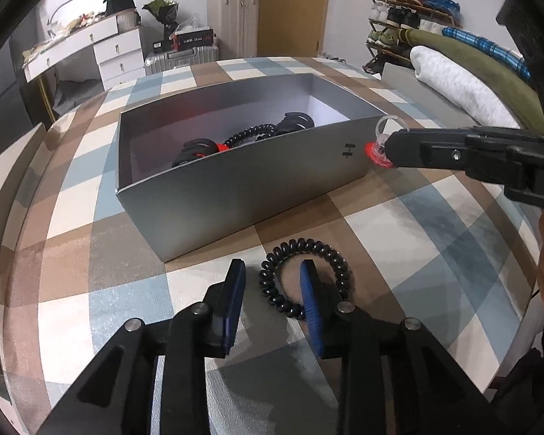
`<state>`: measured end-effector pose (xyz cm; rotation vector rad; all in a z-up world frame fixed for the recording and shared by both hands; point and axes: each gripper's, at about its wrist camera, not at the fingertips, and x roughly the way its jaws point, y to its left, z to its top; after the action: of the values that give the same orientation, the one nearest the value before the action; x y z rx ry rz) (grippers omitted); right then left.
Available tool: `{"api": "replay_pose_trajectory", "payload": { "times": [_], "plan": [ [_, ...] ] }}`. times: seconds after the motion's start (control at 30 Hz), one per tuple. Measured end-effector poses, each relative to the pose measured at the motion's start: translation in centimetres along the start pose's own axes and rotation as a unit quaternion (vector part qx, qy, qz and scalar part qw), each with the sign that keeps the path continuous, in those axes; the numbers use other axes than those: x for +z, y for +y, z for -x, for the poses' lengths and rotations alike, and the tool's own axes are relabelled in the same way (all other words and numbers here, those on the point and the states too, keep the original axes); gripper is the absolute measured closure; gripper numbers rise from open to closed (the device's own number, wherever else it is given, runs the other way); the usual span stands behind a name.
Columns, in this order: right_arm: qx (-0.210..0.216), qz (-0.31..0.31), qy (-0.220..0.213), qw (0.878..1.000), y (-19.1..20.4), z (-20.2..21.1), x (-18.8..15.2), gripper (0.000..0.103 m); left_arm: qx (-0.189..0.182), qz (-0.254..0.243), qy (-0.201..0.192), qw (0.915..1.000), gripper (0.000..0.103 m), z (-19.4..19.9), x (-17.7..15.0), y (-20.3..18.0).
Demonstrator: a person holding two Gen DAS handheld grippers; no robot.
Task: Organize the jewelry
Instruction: 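Lift the held hair tie and clip and carry both over the grey box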
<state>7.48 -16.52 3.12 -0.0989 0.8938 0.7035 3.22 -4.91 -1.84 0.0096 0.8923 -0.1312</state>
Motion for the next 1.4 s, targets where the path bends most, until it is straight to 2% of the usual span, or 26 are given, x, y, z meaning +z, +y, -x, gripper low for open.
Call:
{"api": "replay_pose_trajectory", "payload": {
  "times": [0.03,0.07,0.1,0.43,0.7,0.97,1.4],
  "plan": [
    [0.0,0.001,0.0,1.0,0.0,0.0,0.0,0.09,0.004,-0.004,-0.002,1.0,0.079,0.0,-0.1,-0.2],
    [0.0,0.001,0.0,1.0,0.0,0.0,0.0,0.09,0.006,-0.004,-0.003,1.0,0.096,0.0,-0.1,-0.2],
    [0.0,0.001,0.0,1.0,0.1,0.0,0.0,0.09,0.01,-0.007,-0.005,0.9999,0.098,0.0,-0.1,-0.3],
    [0.0,-0.002,-0.006,1.0,-0.1,0.3,0.0,0.09,-0.003,-0.003,-0.039,0.9992,0.098,1.4,0.4,0.0],
    [0.014,-0.011,-0.047,0.999,-0.4,1.8,0.4,0.09,-0.02,0.005,-0.092,0.9956,0.098,4.1,1.3,0.4],
    [0.028,-0.023,-0.071,0.997,-0.7,2.5,0.7,0.09,-0.012,0.038,-0.14,0.9894,0.098,6.4,2.2,2.5],
    [0.053,-0.052,-0.096,0.993,-1.3,2.1,1.6,0.09,0.004,0.058,-0.16,0.9855,0.098,6.0,3.9,4.0]
  ]
}}
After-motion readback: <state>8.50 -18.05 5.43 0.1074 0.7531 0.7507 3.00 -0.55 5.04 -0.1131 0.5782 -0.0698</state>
